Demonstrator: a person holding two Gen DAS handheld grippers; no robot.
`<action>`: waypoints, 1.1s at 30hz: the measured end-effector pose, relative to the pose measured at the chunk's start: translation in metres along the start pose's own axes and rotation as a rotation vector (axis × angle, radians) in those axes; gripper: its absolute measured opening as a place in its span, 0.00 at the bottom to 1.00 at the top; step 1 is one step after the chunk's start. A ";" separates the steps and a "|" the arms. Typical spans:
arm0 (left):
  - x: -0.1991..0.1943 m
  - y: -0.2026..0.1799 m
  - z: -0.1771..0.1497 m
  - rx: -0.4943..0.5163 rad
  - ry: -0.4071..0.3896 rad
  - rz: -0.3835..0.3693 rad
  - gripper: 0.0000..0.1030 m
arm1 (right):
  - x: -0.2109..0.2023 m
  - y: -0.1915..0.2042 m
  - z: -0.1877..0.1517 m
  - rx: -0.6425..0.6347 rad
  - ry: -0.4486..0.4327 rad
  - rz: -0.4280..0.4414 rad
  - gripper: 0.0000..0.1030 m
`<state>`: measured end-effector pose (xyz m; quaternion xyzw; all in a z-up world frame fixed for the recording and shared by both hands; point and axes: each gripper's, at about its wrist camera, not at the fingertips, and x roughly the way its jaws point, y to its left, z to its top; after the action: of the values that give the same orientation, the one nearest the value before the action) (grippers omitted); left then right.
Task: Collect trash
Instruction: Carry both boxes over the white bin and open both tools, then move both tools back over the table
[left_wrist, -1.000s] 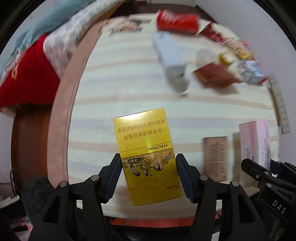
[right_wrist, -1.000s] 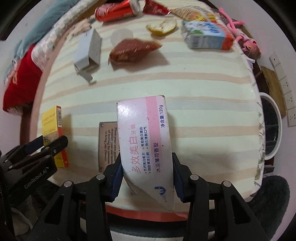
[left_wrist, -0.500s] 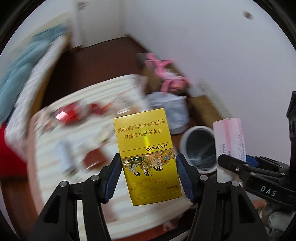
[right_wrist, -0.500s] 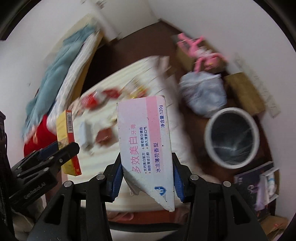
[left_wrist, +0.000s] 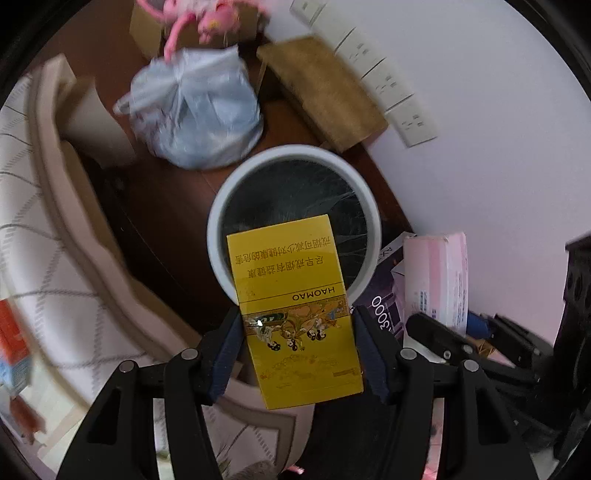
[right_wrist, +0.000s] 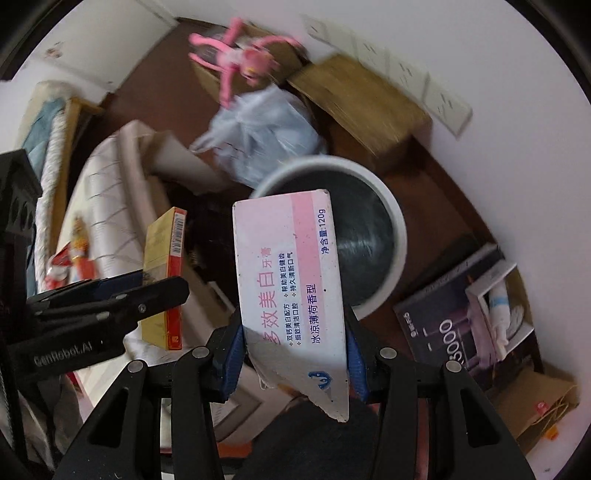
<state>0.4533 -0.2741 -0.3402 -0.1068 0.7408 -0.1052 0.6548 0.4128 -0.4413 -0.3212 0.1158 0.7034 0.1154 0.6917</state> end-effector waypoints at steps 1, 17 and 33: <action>0.008 0.001 0.005 -0.010 0.012 0.006 0.55 | 0.011 -0.009 0.006 0.016 0.018 0.005 0.48; -0.014 0.019 -0.026 -0.066 -0.253 0.254 0.93 | 0.052 -0.050 0.014 0.067 0.012 -0.063 1.00; -0.044 0.005 -0.093 -0.045 -0.369 0.313 0.93 | -0.005 -0.010 -0.038 -0.068 -0.097 -0.224 1.00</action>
<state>0.3662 -0.2547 -0.2888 -0.0226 0.6184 0.0351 0.7848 0.3749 -0.4525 -0.3190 0.0185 0.6734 0.0557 0.7370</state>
